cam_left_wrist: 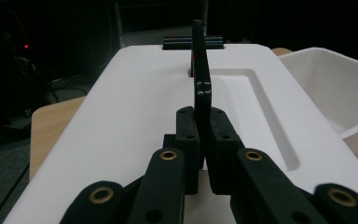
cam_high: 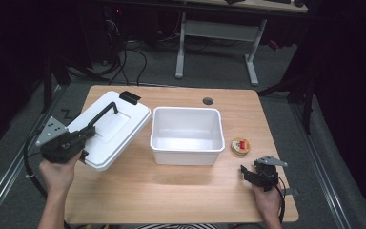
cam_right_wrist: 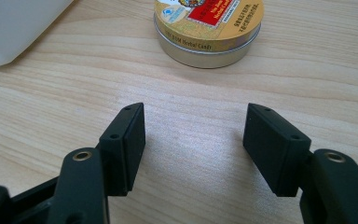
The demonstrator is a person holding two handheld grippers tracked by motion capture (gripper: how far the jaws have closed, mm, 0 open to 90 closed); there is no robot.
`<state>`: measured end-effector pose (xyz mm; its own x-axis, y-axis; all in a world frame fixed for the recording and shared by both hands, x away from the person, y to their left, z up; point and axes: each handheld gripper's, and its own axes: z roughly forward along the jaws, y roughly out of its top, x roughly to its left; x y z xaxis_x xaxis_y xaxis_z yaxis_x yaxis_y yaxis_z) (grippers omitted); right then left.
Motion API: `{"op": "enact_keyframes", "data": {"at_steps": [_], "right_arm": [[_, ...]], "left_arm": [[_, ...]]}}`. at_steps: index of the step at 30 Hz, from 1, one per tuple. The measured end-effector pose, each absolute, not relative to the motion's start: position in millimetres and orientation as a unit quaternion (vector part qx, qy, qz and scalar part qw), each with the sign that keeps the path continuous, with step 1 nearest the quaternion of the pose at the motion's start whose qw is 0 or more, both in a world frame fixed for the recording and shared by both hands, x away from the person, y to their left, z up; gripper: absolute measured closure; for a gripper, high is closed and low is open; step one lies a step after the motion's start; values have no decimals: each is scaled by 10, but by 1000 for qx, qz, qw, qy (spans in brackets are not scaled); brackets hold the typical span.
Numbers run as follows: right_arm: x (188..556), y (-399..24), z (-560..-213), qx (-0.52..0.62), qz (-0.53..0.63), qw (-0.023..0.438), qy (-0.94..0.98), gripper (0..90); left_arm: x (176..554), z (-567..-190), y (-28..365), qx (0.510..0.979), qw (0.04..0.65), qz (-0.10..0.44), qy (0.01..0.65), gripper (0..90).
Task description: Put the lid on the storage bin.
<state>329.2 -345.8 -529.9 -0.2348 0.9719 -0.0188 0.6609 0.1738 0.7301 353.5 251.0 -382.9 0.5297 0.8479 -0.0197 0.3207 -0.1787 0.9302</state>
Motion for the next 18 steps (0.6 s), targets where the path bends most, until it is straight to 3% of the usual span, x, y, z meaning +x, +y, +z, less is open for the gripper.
{"op": "enact_keyframes", "data": {"at_steps": [18], "right_arm": [[3291,-3454,-5298,566,308,251,723,382]], "left_arm": [[3644,-4379,2406,716,426,276,478,853]]}}
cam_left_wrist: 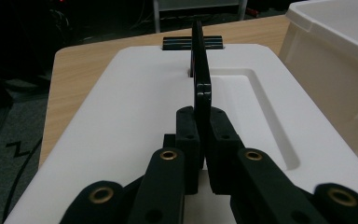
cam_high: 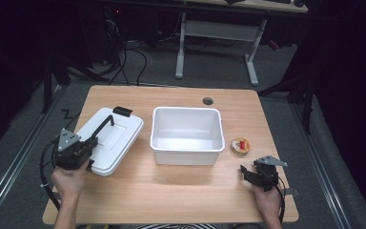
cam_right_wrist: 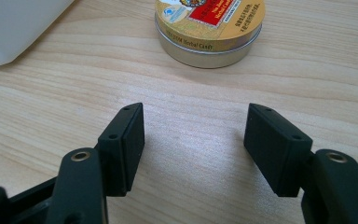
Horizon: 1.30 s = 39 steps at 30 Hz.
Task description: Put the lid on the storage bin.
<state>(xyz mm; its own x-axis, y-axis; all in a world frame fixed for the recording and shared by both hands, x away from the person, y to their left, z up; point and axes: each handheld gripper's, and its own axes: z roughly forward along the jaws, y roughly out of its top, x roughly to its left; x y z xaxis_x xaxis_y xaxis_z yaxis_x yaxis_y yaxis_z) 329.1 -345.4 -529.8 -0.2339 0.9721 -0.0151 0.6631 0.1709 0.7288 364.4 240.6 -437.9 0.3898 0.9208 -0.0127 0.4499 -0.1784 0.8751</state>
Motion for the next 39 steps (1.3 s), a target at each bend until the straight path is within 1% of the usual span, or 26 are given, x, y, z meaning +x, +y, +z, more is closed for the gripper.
{"op": "enact_keyframes", "data": {"at_steps": [8,22,39], "right_arm": [[3290,-3453,-5298,565,307,251,723,381],[3292,-3454,-5299,565,308,251,724,380],[3292,-3455,-5299,565,308,251,723,380]], "left_arm": [[3800,-4594,2323,709,411,269,506,853],[3893,-4880,2179,706,383,280,525,852],[3967,-5070,2159,713,364,239,549,847]]}}
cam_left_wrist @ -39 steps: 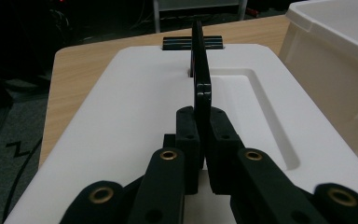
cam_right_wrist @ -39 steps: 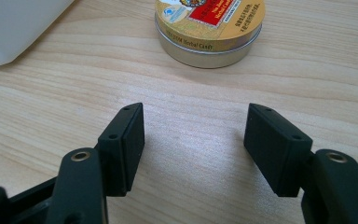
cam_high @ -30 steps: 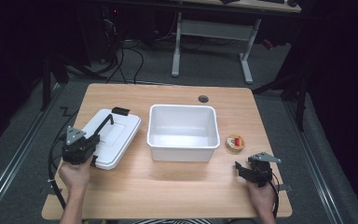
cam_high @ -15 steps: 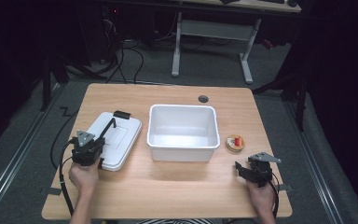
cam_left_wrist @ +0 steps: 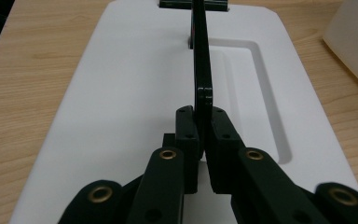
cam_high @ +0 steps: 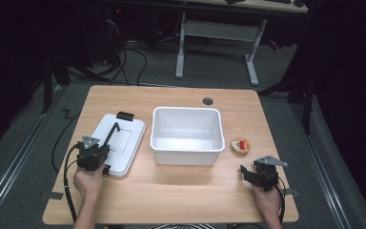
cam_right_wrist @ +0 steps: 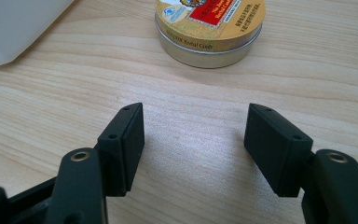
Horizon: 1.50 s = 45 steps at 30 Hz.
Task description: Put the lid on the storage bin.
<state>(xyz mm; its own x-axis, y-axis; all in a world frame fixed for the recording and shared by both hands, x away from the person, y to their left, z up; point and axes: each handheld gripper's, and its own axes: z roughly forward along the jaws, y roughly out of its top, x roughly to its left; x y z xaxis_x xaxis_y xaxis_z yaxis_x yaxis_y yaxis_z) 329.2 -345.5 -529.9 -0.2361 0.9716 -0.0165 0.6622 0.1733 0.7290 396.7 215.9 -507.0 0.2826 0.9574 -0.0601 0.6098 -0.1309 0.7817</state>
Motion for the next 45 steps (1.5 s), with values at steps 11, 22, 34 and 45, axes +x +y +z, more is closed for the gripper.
{"op": "enact_keyframes", "data": {"at_steps": [11,22,34,45], "right_arm": [[3292,-3454,-5298,565,308,251,723,380],[3294,-3452,-5298,566,307,251,723,380],[3294,-3452,-5298,566,308,251,723,379],[3294,-3452,-5298,566,308,251,723,380]], "left_arm": [[3962,-5067,2178,717,366,226,549,817],[3829,-5051,2245,700,380,210,567,479],[3435,-5015,2263,690,392,224,565,361],[3137,-4984,1979,719,412,219,516,360]]}}
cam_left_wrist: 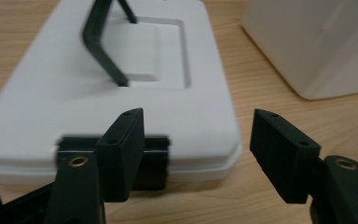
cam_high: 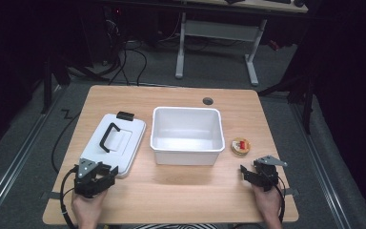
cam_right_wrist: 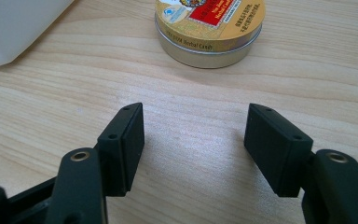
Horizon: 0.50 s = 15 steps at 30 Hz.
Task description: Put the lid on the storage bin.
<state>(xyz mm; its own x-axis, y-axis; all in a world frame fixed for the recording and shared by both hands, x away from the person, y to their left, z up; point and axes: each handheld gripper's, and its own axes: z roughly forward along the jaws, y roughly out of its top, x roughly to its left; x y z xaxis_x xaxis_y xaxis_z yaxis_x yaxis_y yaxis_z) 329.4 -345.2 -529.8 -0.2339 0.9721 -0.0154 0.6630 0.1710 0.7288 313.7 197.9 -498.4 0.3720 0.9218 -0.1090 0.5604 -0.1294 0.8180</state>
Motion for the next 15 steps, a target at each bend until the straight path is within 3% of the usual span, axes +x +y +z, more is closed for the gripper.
{"op": "enact_keyframes", "data": {"at_steps": [15], "right_arm": [[3296,-3453,-5298,564,307,251,724,376]], "left_arm": [[3230,-5136,1239,779,398,191,445,360]]}}
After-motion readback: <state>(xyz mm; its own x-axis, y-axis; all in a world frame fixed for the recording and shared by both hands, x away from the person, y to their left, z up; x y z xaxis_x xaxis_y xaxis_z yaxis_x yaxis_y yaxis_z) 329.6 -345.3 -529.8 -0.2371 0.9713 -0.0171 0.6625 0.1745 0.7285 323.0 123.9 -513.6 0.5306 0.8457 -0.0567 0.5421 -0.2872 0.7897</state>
